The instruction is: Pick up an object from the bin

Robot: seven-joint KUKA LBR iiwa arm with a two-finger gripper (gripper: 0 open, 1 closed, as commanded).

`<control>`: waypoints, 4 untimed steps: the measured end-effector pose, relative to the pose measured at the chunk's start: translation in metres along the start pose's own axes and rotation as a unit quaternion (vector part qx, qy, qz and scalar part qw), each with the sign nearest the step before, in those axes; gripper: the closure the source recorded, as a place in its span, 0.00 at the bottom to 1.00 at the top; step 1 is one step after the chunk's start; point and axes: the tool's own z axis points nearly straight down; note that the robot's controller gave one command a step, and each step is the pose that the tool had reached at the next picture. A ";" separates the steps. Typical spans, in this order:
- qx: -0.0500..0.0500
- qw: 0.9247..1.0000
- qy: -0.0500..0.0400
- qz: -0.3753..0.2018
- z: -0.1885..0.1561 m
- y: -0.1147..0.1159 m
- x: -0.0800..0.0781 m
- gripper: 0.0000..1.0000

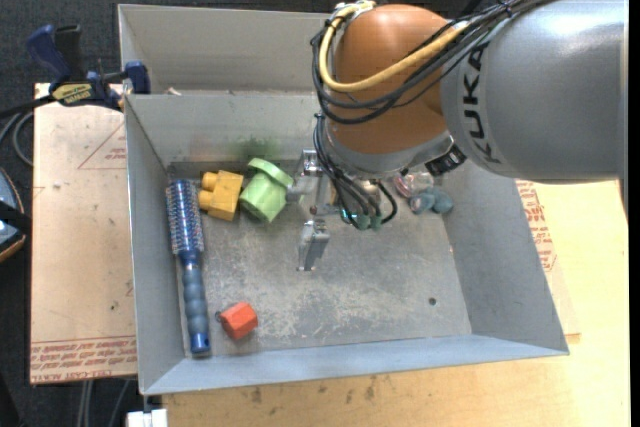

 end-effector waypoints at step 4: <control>-0.002 0.993 -0.006 0.116 0.137 0.067 -0.103 0.00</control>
Offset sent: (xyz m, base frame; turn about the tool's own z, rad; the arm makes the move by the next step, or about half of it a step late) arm 0.0879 0.0295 -0.1545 0.0362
